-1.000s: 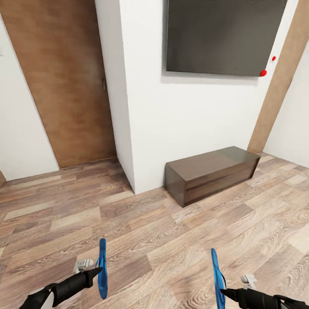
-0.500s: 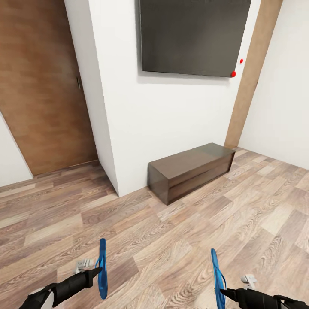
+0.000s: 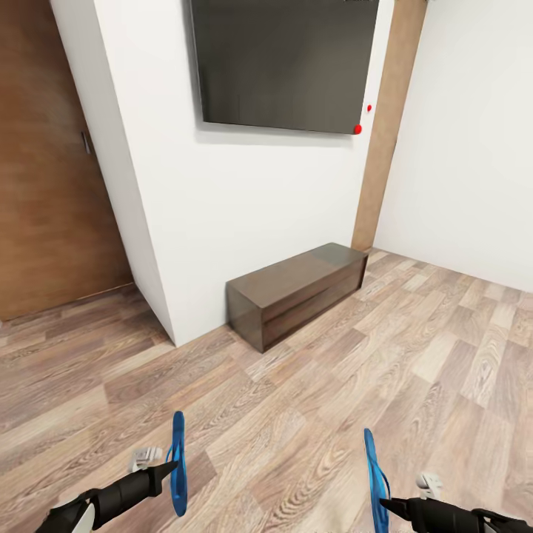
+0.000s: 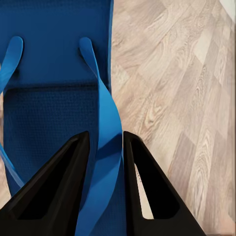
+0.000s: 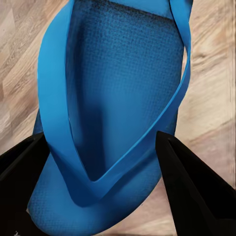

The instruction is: In the bedroom, move the book from the bed onto either nightstand, and place the two sandals side by side next to the bed.

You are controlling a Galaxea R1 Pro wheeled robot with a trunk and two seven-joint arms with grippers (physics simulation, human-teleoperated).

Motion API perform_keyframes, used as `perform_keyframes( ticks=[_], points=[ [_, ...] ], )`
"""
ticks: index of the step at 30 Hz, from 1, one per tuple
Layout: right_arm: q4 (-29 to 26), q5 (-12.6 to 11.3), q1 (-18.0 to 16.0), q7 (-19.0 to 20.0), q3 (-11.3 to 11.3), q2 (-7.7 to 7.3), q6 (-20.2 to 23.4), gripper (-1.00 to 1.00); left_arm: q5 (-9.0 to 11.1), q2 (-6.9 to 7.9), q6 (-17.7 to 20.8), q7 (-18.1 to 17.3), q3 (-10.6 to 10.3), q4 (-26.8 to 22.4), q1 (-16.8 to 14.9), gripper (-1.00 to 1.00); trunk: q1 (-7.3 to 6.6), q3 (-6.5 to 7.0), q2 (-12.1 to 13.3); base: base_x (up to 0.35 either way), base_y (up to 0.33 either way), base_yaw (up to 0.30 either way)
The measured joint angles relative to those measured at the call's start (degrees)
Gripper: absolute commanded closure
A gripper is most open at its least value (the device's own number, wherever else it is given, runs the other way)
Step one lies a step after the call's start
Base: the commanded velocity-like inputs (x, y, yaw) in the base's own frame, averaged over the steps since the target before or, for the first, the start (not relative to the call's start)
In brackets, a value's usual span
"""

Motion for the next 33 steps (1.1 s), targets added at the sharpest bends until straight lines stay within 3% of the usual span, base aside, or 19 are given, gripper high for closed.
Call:
perform_keyframes(
  ticks=[33],
  points=[
    [0.0, -0.02, 0.0, 0.09, -0.08, 0.07, -0.01, 1.0, 0.02, 0.0, 0.0, 0.0, 0.0, 0.01, 0.0, 1.0, 0.0, 0.0, 0.0, 0.0, 0.04, -0.285]
  ],
)
